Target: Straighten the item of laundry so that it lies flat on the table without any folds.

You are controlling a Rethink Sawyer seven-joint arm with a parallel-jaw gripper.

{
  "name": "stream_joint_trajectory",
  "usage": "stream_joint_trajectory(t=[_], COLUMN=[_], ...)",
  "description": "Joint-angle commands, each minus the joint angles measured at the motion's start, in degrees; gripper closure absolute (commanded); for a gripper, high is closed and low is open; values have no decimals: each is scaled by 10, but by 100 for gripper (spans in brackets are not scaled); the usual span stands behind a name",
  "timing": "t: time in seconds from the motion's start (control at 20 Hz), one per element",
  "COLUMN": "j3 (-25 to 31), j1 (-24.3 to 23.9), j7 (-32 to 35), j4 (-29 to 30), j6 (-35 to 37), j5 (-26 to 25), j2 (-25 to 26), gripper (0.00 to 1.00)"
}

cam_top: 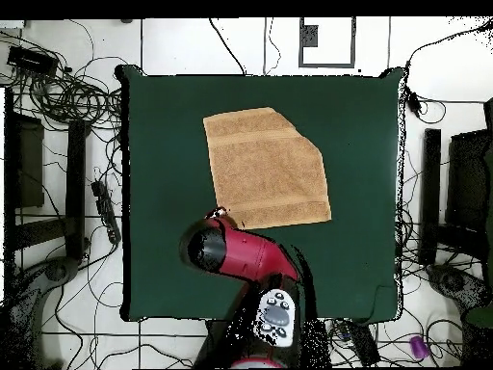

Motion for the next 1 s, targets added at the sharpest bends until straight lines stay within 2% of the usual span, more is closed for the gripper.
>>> stream_joint_trajectory(t=[0.05, 0.15, 0.5, 0.85, 1.0], j3=[118, 119, 114, 150, 189], j1=[-12, -3, 7, -11, -37], j7=[183, 194, 176, 196, 214], j4=[86, 86, 85, 84, 91], j6=[-151, -177, -197, -260, -281], j5=[56, 66, 98, 104, 94], j2=[122, 137, 158, 198, 205], gripper=[100, 100, 100, 100, 100])
